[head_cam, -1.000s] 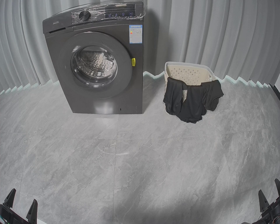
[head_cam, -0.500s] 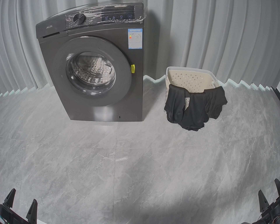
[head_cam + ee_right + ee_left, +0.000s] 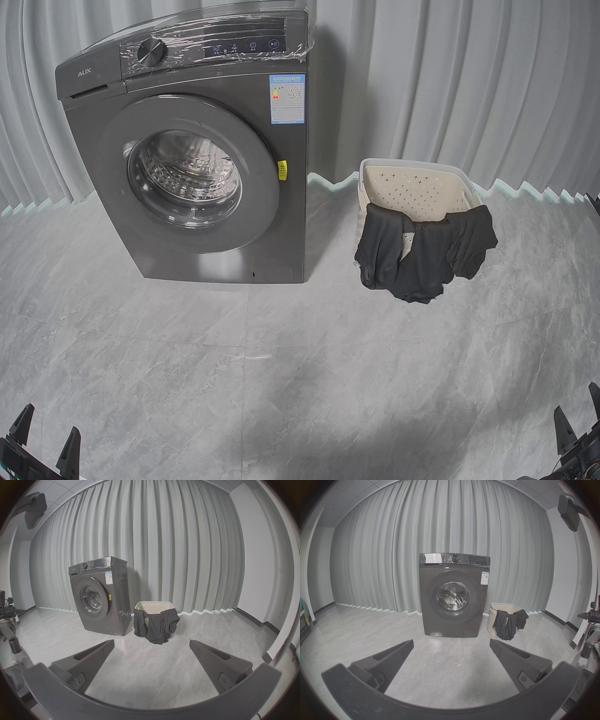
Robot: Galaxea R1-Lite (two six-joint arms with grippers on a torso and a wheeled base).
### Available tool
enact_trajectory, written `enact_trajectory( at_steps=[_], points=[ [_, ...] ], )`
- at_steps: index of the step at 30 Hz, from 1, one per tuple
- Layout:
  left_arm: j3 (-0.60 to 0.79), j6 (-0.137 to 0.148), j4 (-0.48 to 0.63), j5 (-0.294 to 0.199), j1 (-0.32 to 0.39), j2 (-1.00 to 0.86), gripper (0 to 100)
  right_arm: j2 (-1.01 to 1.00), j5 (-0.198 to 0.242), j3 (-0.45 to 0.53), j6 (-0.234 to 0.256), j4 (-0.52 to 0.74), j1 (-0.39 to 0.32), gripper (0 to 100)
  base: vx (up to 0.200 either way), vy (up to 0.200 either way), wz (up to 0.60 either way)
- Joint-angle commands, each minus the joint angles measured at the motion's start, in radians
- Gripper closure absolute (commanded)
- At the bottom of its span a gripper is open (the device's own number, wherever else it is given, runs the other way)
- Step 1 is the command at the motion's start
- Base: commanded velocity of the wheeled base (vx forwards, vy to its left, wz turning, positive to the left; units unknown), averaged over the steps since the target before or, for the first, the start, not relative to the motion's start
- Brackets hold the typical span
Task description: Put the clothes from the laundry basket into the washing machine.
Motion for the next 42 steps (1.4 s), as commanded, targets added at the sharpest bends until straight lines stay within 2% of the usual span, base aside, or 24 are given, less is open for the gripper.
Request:
enact_trajectory(
  at_steps=[1, 18, 30, 39, 42],
  points=[
    [0.016, 0.000, 0.000, 0.000, 0.000, -0.016, 0, -0.016, 0.001, 0.018, 0.000, 0.001, 0.001, 0, 0.000, 0.000, 0.00],
    [0.016, 0.000, 0.000, 0.000, 0.000, -0.016, 0, -0.016, 0.001, 0.018, 0.000, 0.001, 0.001, 0, 0.000, 0.000, 0.00],
    [0.016, 0.001, 0.000, 0.000, 0.000, -0.016, 0, -0.016, 0.001, 0.018, 0.001, 0.001, 0.001, 0, 0.200, 0.000, 0.00],
    [0.016, 0.000, 0.000, 0.000, 0.000, -0.016, 0, -0.016, 0.001, 0.018, 0.000, 0.001, 0.001, 0, 0.000, 0.000, 0.00],
    [0.016, 0.000, 0.000, 0.000, 0.000, -0.016, 0, -0.016, 0.001, 0.018, 0.000, 0.001, 0.001, 0, 0.000, -0.200, 0.00]
  ],
)
